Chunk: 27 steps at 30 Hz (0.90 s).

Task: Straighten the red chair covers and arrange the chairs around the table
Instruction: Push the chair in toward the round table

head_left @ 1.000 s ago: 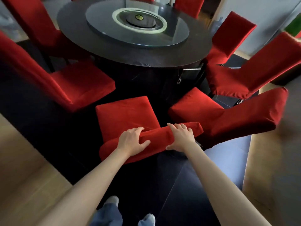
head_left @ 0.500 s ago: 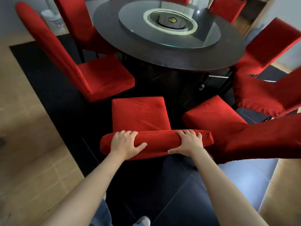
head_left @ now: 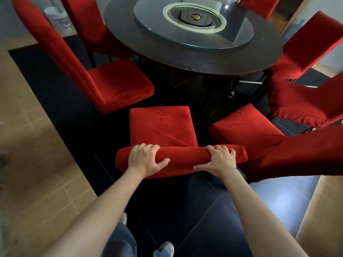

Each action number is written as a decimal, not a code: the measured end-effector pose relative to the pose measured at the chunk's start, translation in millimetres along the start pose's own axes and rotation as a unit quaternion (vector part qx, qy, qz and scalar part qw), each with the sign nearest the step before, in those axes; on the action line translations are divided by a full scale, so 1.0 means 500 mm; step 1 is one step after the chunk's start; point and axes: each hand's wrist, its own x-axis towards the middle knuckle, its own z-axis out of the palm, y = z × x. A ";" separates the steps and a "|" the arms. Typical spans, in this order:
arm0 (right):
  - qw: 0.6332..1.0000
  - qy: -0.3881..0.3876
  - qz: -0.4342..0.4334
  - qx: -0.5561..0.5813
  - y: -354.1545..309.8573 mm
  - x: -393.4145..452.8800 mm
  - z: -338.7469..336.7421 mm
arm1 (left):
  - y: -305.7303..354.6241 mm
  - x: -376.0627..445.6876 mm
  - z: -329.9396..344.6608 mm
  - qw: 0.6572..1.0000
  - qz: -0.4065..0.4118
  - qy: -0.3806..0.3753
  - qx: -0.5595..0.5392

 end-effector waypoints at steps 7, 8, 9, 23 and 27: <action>1.000 0.002 0.016 0.011 -0.012 0.002 -0.001 | -0.019 0.025 0.002 1.000 0.017 -0.009 0.002; 1.000 0.004 0.020 0.013 -0.015 0.003 -0.001 | -0.023 0.031 0.002 1.000 0.019 -0.010 0.002; 1.000 0.006 0.024 0.014 -0.019 0.004 -0.002 | -0.028 0.038 0.002 1.000 0.023 -0.012 0.003; 0.995 0.017 0.095 0.024 -0.079 0.039 -0.009 | -0.100 0.162 -0.003 0.993 0.096 -0.051 0.039; 0.993 0.015 0.114 0.029 -0.096 0.045 -0.014 | -0.116 0.189 -0.006 0.990 0.120 -0.058 0.037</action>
